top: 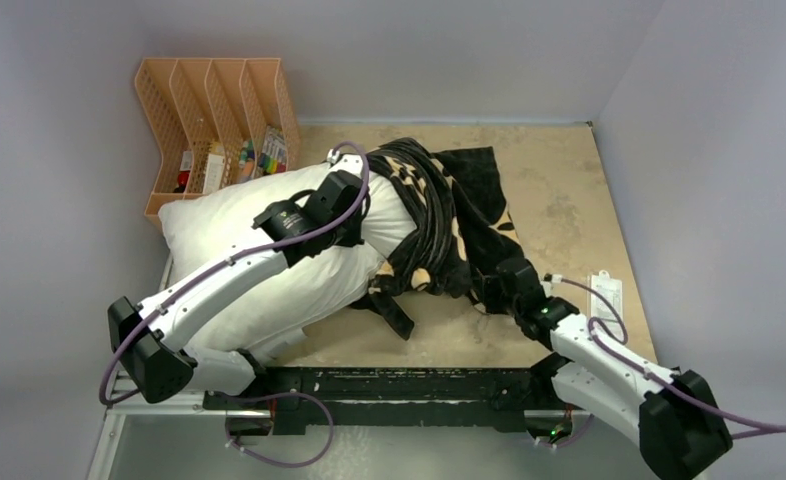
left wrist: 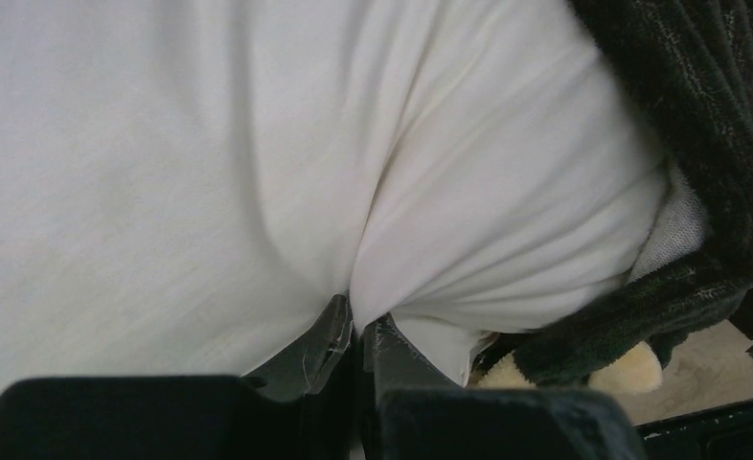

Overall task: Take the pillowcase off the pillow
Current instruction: Remove the pillow from the pillowcase, then place the pillowcase at the center of the board.

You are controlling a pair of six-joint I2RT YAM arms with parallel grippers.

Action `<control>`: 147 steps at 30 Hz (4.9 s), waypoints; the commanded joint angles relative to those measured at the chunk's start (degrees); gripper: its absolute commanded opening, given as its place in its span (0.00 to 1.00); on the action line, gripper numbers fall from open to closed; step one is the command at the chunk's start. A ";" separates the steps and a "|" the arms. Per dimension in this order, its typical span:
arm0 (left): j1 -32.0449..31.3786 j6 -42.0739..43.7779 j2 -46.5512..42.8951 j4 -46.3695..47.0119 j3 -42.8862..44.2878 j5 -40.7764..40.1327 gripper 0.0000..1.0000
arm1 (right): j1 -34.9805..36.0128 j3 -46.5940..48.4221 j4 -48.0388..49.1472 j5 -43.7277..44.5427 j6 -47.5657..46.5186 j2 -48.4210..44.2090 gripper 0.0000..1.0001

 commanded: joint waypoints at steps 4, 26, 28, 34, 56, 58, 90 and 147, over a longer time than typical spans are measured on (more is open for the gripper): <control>2.29 -1.40 -6.57 -3.07 -2.57 -9.30 0.00 | -13.75 13.34 -4.98 15.42 -26.02 -6.19 0.00; 3.34 -5.41 -15.85 -16.36 -3.27 -15.23 0.00 | -44.46 59.47 -12.68 -21.11 -76.74 25.90 0.00; 3.31 -5.79 -16.82 -17.24 -4.21 -14.85 0.00 | -44.41 63.67 -15.04 -23.59 -78.50 28.34 0.00; 3.34 -4.99 -18.18 -15.02 -5.96 -12.44 0.00 | -41.71 65.49 -20.19 -32.14 -86.90 31.65 0.00; 3.31 -3.11 -11.27 -1.68 -8.45 -2.32 0.00 | -18.86 8.02 11.51 -37.84 -32.67 -1.68 0.99; 3.27 -2.97 -11.05 -1.85 -8.27 -2.11 0.00 | -14.76 6.08 16.96 -35.70 -27.52 -0.10 0.99; 3.30 -4.48 -14.67 -9.20 -11.83 -8.83 0.00 | -27.06 77.94 -17.18 5.10 -81.92 17.99 0.00; 1.30 1.73 0.79 12.16 -5.20 8.83 0.00 | -28.31 79.95 -25.83 -4.50 -92.91 23.49 0.01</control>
